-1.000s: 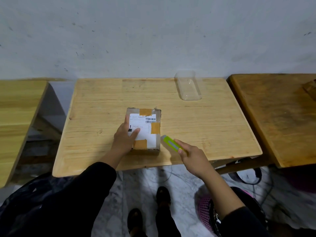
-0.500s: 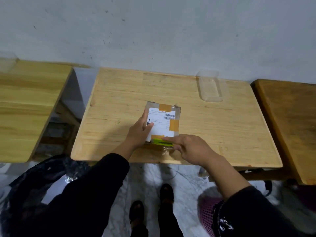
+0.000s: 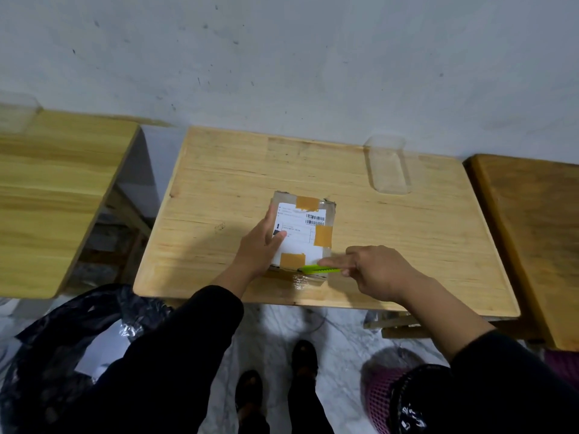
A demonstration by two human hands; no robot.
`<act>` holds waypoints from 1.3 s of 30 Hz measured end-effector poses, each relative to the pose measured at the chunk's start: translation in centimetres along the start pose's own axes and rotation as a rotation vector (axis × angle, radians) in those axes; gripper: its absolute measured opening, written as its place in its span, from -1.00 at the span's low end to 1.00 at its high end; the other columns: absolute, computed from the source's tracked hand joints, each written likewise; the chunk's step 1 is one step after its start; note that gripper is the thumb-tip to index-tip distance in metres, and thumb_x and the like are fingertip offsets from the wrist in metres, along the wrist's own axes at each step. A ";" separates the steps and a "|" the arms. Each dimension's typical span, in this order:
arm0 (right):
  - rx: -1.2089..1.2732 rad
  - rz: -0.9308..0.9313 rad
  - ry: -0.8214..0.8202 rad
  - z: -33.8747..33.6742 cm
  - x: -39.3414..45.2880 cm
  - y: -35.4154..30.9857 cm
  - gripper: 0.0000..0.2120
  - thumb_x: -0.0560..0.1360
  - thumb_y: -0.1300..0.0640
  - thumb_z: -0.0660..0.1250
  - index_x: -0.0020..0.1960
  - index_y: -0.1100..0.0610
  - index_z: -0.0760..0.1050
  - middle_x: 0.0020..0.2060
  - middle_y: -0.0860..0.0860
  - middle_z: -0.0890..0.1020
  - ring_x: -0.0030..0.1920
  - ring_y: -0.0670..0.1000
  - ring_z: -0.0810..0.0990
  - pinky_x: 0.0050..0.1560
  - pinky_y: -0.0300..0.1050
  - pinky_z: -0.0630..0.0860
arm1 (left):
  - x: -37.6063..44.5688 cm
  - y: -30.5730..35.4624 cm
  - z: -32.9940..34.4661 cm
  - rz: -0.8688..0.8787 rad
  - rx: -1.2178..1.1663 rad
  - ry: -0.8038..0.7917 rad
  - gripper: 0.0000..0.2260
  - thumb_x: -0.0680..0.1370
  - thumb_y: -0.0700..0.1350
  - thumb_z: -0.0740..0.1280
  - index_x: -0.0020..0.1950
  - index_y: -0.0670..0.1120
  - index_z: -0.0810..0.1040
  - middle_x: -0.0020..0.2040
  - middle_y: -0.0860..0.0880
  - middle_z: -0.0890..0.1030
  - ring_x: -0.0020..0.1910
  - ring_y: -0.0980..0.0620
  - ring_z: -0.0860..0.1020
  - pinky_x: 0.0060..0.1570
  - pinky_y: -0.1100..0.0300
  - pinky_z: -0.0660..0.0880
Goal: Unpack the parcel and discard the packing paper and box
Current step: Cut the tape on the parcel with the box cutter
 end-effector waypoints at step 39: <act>1.468 0.449 0.459 8.8 -0.3 -3.7 -0.56 0.61 0.18 0.10 0.33 -0.30 0.27 -0.45 -0.11 0.40 -0.42 -0.09 0.28 -0.38 -0.21 0.32 | -0.1 0.5 0.5 -0.038 0.087 0.036 -0.47 0.62 -0.01 0.11 0.53 0.05 -0.05 0.42 -0.05 0.38 0.29 -0.10 0.41 0.04 0.24 0.25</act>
Point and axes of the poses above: each hand's wrist, its own x-axis towards the middle knuckle, its own z-axis out of the palm, y = z × x, the point moved 1 cm from there along x, towards the middle knuckle
